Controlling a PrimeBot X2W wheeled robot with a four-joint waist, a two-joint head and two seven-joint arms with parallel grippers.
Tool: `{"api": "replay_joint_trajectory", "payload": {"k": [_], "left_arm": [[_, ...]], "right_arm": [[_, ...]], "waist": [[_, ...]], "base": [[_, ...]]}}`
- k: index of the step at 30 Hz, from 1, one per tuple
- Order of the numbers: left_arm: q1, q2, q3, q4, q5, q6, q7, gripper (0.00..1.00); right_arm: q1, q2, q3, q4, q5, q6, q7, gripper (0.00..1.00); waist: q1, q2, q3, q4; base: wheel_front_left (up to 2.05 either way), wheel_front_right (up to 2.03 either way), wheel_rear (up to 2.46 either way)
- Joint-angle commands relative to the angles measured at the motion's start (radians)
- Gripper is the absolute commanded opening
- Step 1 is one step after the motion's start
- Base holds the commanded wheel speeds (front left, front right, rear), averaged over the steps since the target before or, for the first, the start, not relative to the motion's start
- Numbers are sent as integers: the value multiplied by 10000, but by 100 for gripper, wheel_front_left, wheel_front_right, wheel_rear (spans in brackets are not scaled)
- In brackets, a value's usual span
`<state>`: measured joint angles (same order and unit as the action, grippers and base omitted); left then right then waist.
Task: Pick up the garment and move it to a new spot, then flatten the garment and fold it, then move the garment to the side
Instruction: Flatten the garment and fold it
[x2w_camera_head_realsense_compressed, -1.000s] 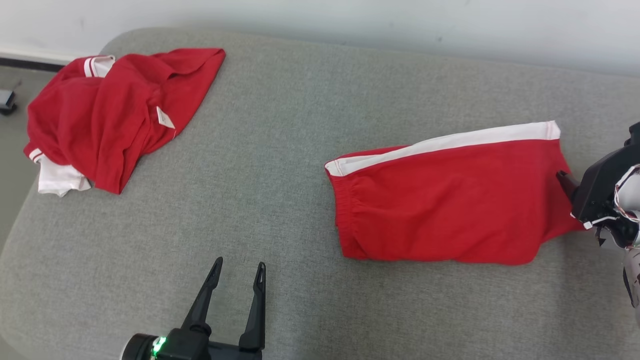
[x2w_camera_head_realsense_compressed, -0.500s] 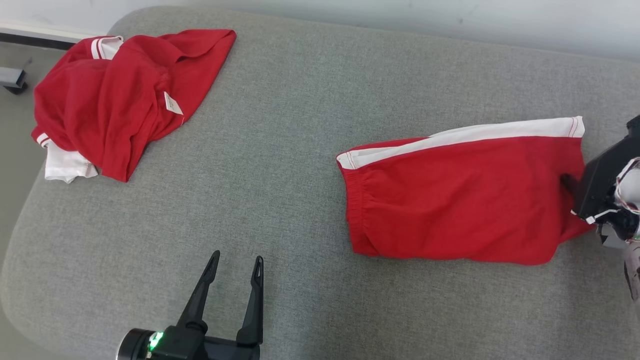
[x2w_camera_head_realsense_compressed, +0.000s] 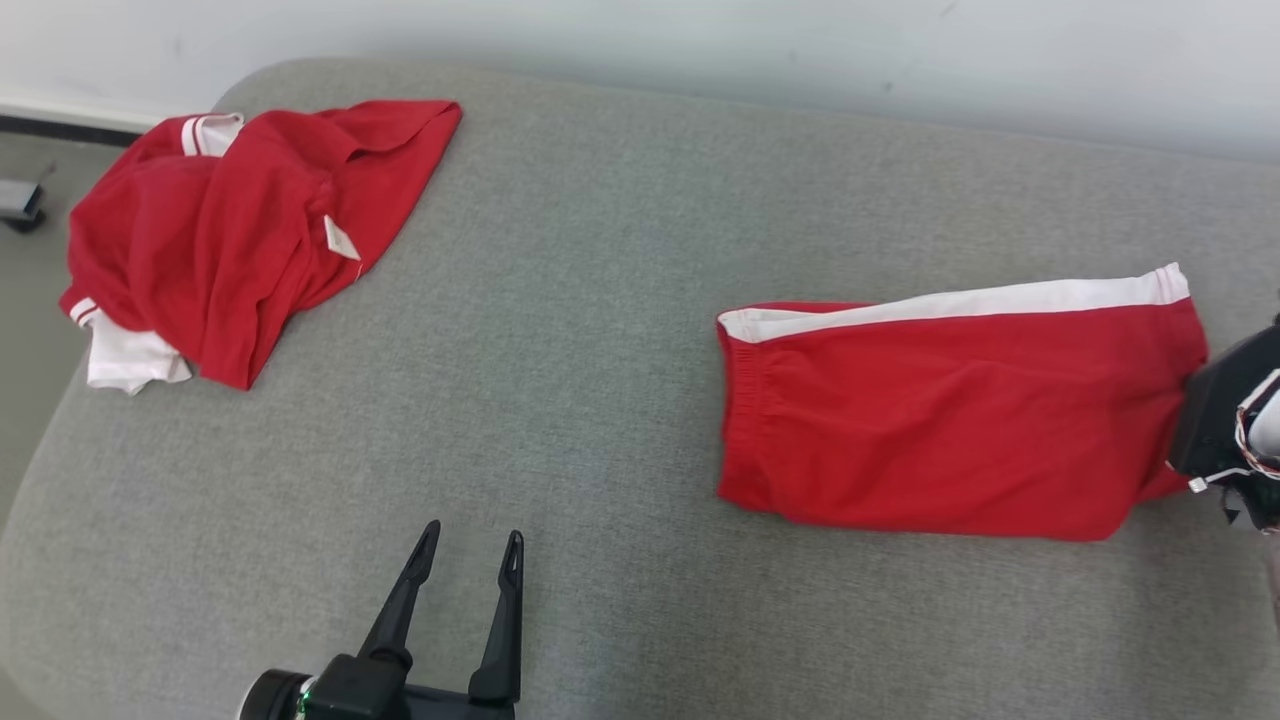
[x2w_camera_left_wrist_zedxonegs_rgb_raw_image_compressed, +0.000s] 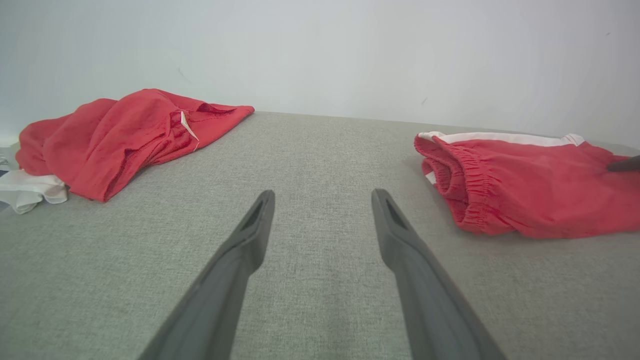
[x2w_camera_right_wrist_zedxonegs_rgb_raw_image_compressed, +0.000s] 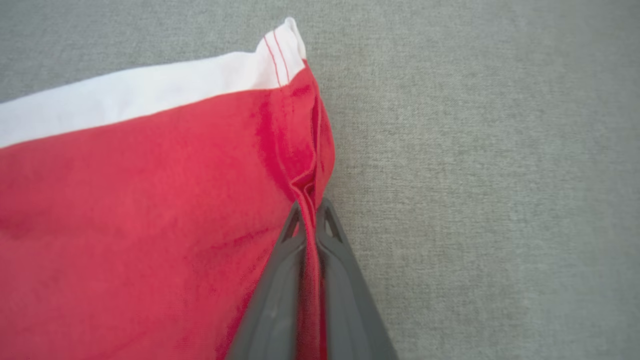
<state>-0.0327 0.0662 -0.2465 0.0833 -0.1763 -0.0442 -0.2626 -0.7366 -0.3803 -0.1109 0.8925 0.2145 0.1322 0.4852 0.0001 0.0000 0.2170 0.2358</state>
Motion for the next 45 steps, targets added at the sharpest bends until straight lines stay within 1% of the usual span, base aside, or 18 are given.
{"api": "replay_joint_trajectory", "payload": {"k": [1, 6, 13, 19, 21, 23, 27, 31, 33, 35, 40, 45], "left_arm": [[-109, -32, -17, 98, -34, -79, -32, 100], [-211, -54, -75, 364, -40, -226, -32, 100], [-160, -95, -128, 583, -145, -251, -32, 100], [-1, -124, -191, 693, -229, -236, -32, 100], [71, -135, -210, 752, -271, -242, -32, 100], [146, -139, -206, 815, -337, -234, -32, 100], [260, -147, -157, 873, -338, -201, -32, 100], [322, -149, -124, 890, -386, -205, -32, 100], [320, -150, -120, 893, -406, -209, -32, 100], [315, -153, -149, 890, -415, -215, -32, 100], [216, -155, -213, 905, -479, -224, -32, 100], [175, -162, -234, 912, -527, -197, -32, 100]], "right_arm": [[176, -114, -194, -11, -248, -30, -193, 0], [379, -165, -750, -11, -812, -28, -507, 0], [641, -388, -1212, -266, -1277, -28, -791, 0], [878, -623, -1269, -835, -1873, -28, -682, 0], [956, -543, -1077, -1156, -2029, -28, -714, 0], [1059, -323, -826, -1506, -2035, -28, -653, 0], [1268, 108, -96, -2374, -1711, -28, -367, 0], [1471, 457, 846, -3262, -1324, -28, 6, 0], [1509, 722, 1248, -3604, -1121, -28, 213, 0], [1527, 840, 1563, -3793, -932, -28, 436, 0], [1396, 1289, 2352, -3710, -470, -28, 673, 0], [1205, 1757, 2746, -3182, -293, -28, 667, 0]], "waist": [[-1, 0, -227, -233], [-1, 0, -510, -548], [-1, 0, -743, -804], [-1, 0, -961, -837], [-1, 0, -1075, -816], [-1, 0, -1190, -790], [-1, 0, -1391, -764], [-1, 0, -1470, -725], [-1, 0, -1477, -689], [-1, 0, -1462, -632], [-1, 0, -1418, -363], [-1, 0, -1384, -92]], "base": [[0, 0, 0], [0, 0, 0], [0, 0, 0], [0, 0, 0], [0, 0, 0], [0, 0, 0], [0, 0, 0], [0, 0, 0], [0, 0, 0], [0, 0, 0], [0, 0, 0], [0, 0, 0]]}}
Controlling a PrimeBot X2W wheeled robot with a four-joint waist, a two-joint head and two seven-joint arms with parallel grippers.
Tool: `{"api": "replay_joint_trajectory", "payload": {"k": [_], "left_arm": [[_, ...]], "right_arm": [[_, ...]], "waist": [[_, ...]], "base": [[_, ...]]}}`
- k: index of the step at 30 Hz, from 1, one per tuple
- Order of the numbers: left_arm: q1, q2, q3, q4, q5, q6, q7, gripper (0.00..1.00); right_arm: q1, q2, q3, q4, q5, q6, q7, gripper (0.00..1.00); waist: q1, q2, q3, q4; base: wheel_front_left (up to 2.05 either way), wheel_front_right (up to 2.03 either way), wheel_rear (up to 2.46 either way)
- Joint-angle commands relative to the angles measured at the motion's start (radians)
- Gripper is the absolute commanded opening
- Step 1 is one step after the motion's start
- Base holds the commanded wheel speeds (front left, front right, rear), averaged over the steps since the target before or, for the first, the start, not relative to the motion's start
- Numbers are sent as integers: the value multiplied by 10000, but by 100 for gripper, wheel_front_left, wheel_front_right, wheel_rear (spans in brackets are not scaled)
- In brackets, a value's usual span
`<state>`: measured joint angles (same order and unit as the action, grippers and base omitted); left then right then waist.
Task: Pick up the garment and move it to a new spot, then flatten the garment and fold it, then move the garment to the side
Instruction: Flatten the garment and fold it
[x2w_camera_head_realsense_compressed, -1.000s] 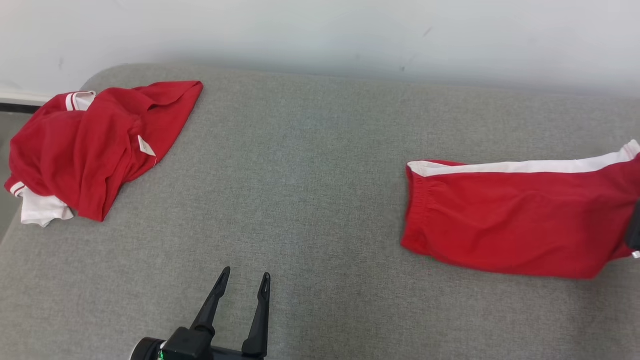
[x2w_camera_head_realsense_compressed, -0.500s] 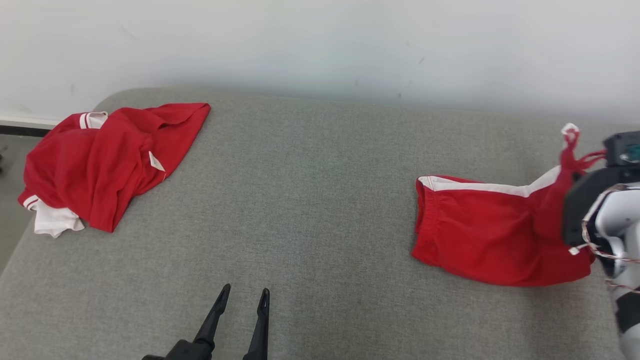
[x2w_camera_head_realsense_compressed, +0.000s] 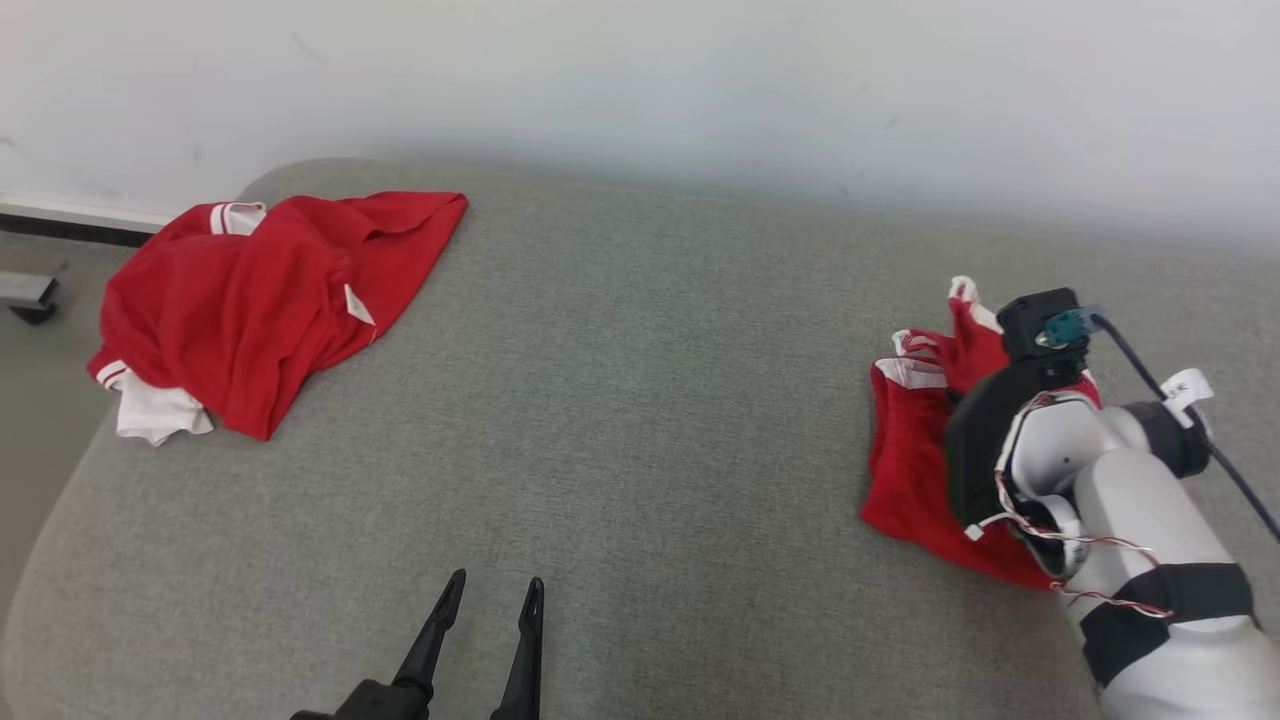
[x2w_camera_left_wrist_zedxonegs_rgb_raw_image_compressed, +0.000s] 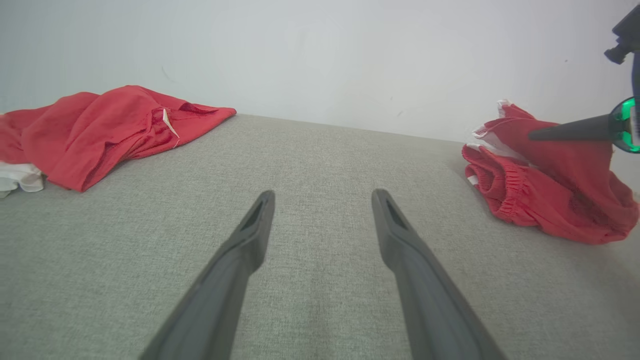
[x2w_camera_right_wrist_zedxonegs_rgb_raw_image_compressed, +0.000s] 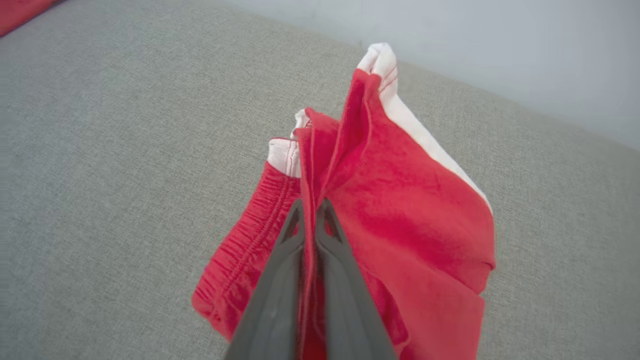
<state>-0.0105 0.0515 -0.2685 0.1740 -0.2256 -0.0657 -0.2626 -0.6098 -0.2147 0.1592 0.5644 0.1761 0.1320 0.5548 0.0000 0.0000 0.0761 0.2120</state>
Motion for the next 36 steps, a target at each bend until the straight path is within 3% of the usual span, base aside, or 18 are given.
{"api": "replay_joint_trajectory", "payload": {"k": [1, 11, 12, 13, 20, 27, 28, 29, 30, 36], "left_arm": [[-43, -13, -14, 11, -58, 19, -32, 100], [4, -16, -105, -30, -170, 105, -32, 100], [6, -16, -105, -38, -181, 121, -32, 100], [13, -17, -97, -42, -190, 135, -32, 100], [88, -17, -42, -62, -242, 198, -32, 100], [95, -15, -101, -76, -325, 202, -32, 100], [94, -16, -123, -80, -345, 218, -32, 100], [93, -16, -146, -91, -364, 233, -32, 100], [87, -16, -162, -97, -370, 248, -32, 100], [6, -15, -121, -132, -450, 294, -32, 100]], "right_arm": [[-67, 194, 118, 256, 88, -26, -52, 0], [-327, 658, 243, 1475, 206, -25, -415, 0], [-386, 693, 269, 1527, 261, -25, -540, 63], [-445, 731, 236, 1573, 355, -26, -685, 100], [-663, 791, 145, 1380, 1256, -25, -1613, 100], [-305, -39, -635, 1307, 1060, -25, -2722, 100], [-210, -137, -778, 1388, 883, -25, -2855, 77], [-126, -229, -931, 1465, 723, -25, -2986, 29], [-28, -266, -994, 1510, 587, -25, -3106, 0], [780, 90, -987, 1880, 113, -25, -3402, 0]], "waist": [[0, 0, 25, 192], [0, 0, 60, 536], [0, 0, 62, 549], [0, 0, 59, 549], [0, 0, -49, 334], [0, 0, -187, 72], [0, 0, -195, 57], [0, 0, -192, 43], [0, 0, -188, 34], [0, 0, -79, 22]], "base": [[0, 0, 0], [0, 0, 0], [0, 0, 0], [0, 0, 0], [0, 0, 0], [0, 0, 0], [0, 0, 0], [0, 0, 0], [0, 0, 0], [0, 0, 0]]}}
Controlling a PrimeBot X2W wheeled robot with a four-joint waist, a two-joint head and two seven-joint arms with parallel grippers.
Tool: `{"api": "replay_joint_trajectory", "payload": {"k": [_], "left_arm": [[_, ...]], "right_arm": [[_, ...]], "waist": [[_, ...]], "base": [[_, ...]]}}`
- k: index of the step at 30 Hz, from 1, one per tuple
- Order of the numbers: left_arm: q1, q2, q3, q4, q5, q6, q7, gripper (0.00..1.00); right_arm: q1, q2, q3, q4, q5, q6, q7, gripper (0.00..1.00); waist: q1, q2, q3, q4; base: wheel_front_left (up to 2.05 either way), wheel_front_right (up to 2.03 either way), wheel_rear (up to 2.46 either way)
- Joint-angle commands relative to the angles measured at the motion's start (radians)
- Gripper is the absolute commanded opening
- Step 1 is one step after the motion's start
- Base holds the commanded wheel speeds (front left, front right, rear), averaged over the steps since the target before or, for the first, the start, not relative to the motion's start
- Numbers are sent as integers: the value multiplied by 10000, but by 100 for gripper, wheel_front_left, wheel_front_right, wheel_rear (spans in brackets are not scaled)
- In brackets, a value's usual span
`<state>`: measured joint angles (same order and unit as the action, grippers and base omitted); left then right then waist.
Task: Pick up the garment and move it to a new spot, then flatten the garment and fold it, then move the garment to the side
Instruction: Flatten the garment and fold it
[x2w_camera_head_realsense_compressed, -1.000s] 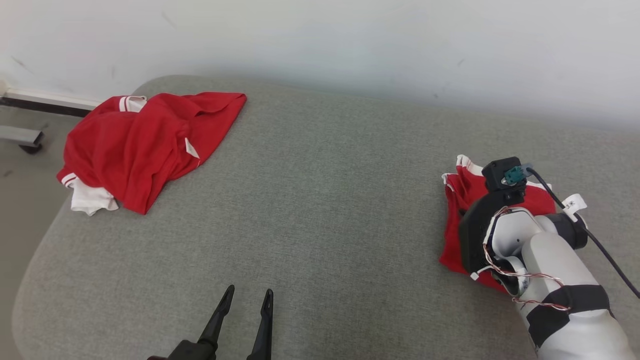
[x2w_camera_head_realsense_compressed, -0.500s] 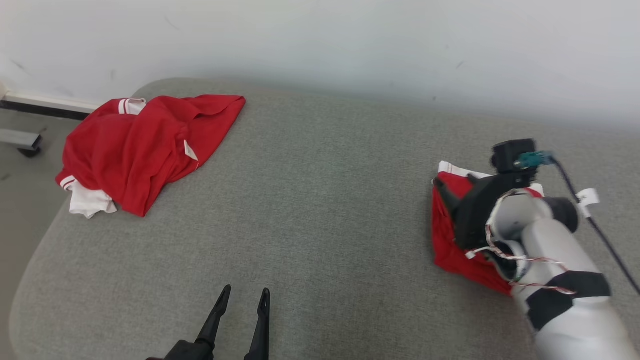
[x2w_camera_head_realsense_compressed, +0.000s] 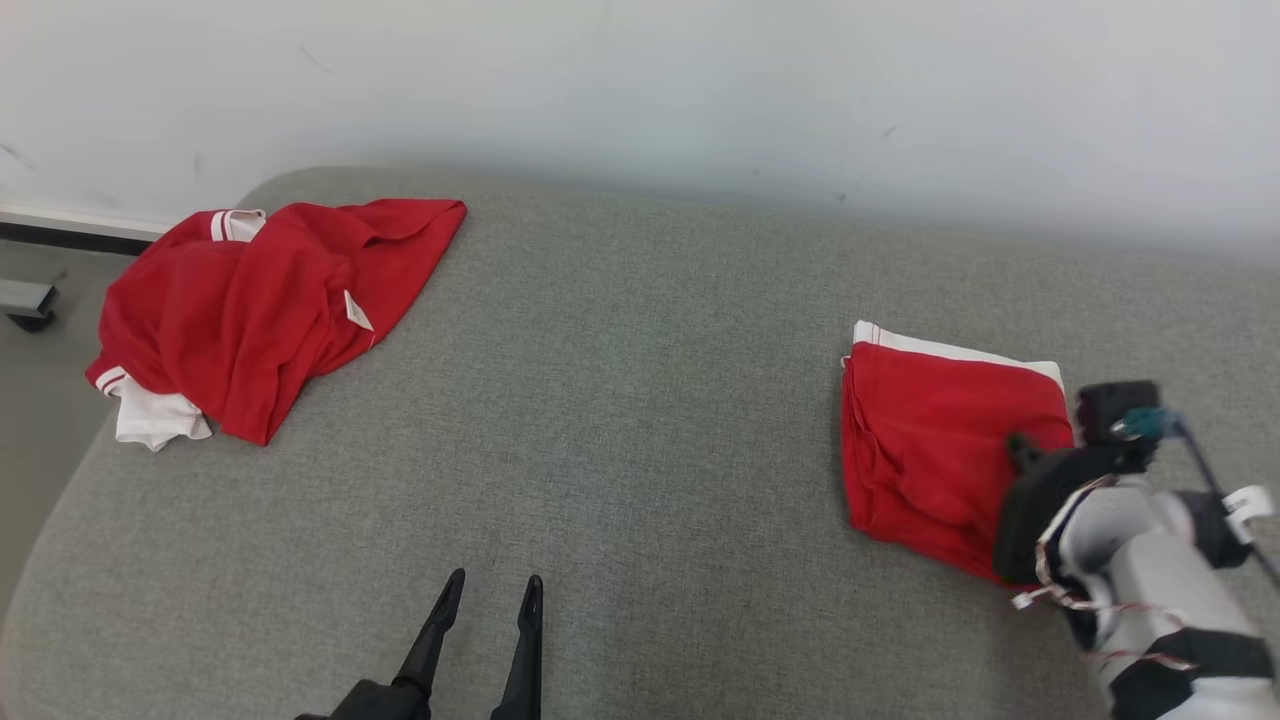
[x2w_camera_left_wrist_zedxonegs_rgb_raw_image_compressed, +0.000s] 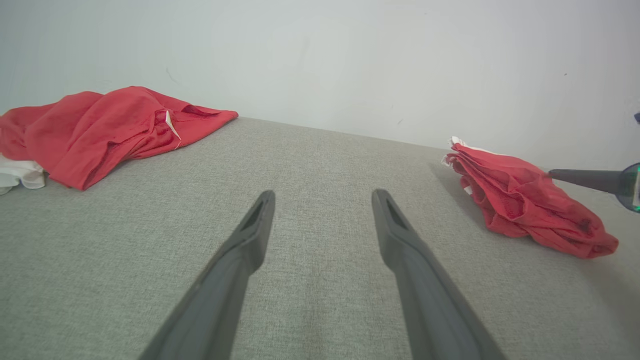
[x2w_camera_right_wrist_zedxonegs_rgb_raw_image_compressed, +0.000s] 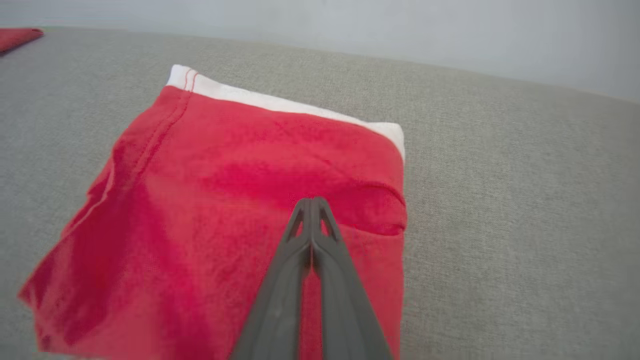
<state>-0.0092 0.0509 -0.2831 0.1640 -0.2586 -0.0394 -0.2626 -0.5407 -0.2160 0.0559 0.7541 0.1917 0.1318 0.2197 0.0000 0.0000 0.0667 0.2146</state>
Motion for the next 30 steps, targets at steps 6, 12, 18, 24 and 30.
{"api": "replay_joint_trajectory", "payload": {"k": [6, 12, 18, 24, 30], "left_arm": [[-62, -8, 76, 6, -129, 17, -32, 100], [10, -10, 129, 53, -77, 15, -32, 100], [168, -10, 234, 55, -22, 16, -32, 100], [353, -8, 388, 68, 22, 28, -32, 100], [513, -7, 711, 30, 7, 48, -32, 100]], "right_arm": [[427, 737, 956, 47, -97, -23, 1, 0], [686, 1179, 2089, 130, 68, -23, 176, 0], [888, 1352, 2866, 127, 369, -23, 183, 0], [1056, 1517, 3469, -208, 1048, -23, -52, 0], [1517, 1575, 3410, -1349, 1920, -23, -1137, 100]], "waist": [[0, 0, 19, 11], [0, 0, -188, 85], [0, 0, -420, 70], [0, 0, -725, -130], [0, 0, -1026, -594]], "base": [[0, 0, 0], [0, 0, 0], [0, 0, 0], [0, 0, 0], [0, 0, 0]]}}
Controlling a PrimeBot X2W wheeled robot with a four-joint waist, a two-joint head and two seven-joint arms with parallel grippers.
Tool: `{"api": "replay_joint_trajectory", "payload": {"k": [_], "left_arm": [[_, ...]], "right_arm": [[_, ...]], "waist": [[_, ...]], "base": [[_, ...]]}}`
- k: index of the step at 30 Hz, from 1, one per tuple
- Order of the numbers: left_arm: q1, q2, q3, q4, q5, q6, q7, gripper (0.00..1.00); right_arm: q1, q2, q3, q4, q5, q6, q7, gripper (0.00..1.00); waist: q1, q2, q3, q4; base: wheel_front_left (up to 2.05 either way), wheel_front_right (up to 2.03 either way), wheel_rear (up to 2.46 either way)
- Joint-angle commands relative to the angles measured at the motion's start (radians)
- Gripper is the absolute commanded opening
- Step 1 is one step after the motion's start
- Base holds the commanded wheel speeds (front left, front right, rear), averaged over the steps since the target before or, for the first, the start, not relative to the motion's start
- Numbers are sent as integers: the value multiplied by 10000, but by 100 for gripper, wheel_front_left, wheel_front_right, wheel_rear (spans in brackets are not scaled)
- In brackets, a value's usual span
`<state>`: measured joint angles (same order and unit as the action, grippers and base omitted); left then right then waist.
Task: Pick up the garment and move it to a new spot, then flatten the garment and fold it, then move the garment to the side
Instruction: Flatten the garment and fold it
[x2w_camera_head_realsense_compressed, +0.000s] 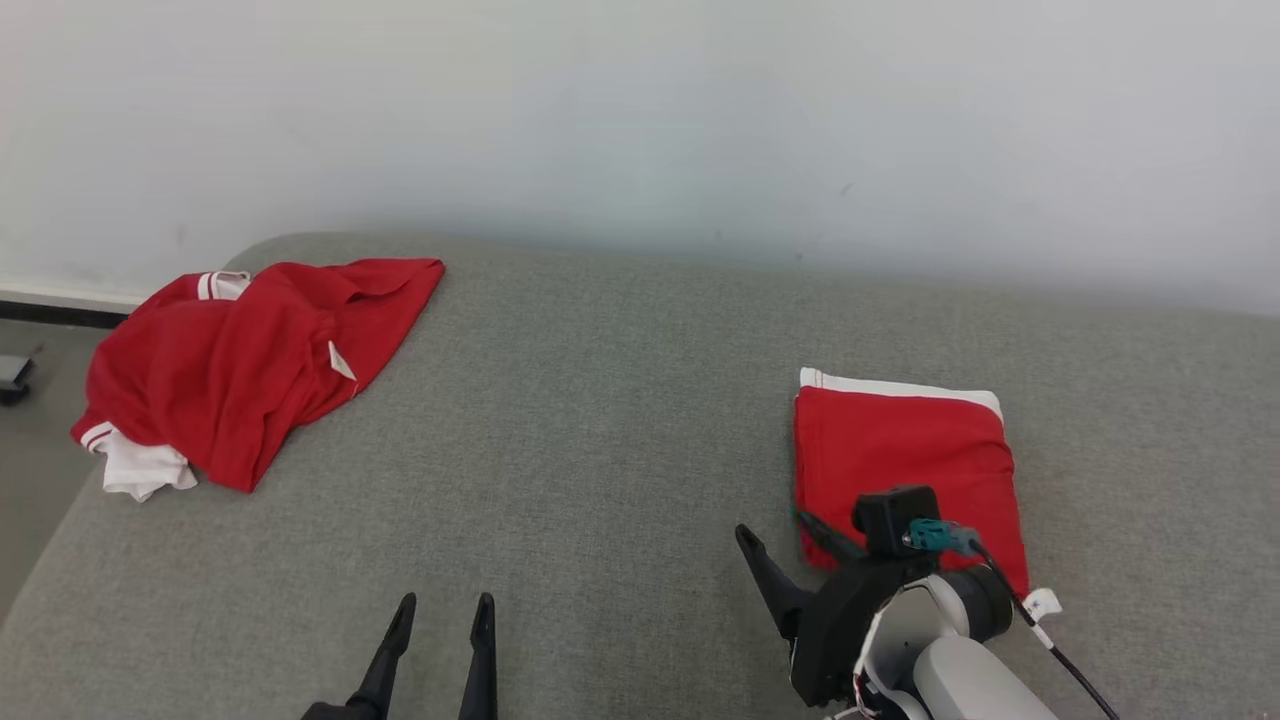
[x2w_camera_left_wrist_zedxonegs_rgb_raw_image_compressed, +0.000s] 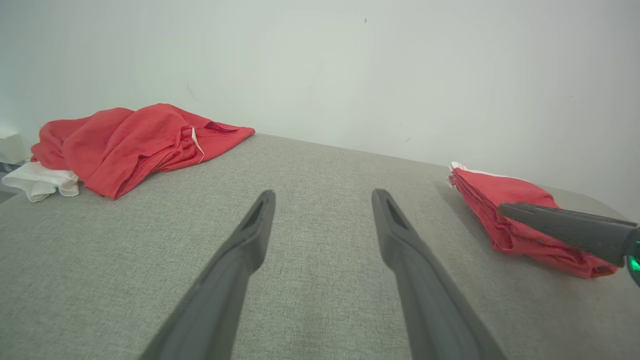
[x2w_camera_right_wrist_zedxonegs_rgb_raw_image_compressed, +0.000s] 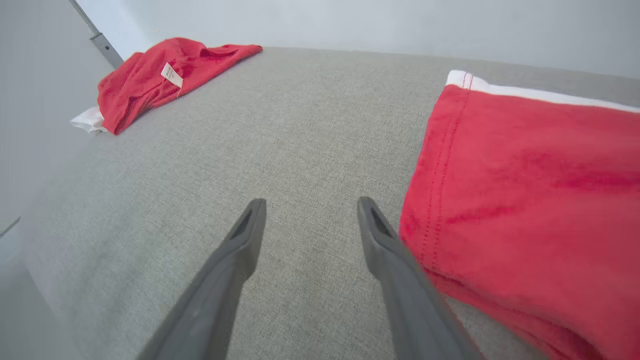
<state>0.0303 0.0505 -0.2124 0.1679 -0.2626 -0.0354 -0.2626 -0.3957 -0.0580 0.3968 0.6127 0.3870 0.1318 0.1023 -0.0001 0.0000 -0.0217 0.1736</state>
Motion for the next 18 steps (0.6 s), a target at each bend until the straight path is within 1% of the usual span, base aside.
{"api": "replay_joint_trajectory", "payload": {"k": [1, 6, 11, 14, 18], "left_arm": [[120, -4, 69, -18, 46, 17, -32, 100], [106, -3, 498, -70, 6, 55, -31, 100], [68, -6, 886, -23, 49, 26, -32, 100], [29, -6, 1144, 74, 91, -10, -32, 100], [120, -6, 1405, 214, 175, -71, -32, 100]], "right_arm": [[181, -56, -74, -109, -3, -23, -127, 100], [849, -233, -674, -1011, -71, -23, -1032, 100], [1640, -628, -1291, -1765, -392, -23, -1879, 100], [2066, -791, -1786, -2050, -521, -23, -2259, 100], [2534, -915, -2503, -2224, -642, -23, -2498, 100]], "waist": [[1, 0, -178, -268], [1, 0, -382, -808], [1, 0, -521, -1326], [1, 0, -597, -1600], [1, 0, -666, -1899]], "base": [[0, 0, 0], [0, 0, 0], [0, 0, 0], [0, 0, 0], [0, 0, 0]]}}
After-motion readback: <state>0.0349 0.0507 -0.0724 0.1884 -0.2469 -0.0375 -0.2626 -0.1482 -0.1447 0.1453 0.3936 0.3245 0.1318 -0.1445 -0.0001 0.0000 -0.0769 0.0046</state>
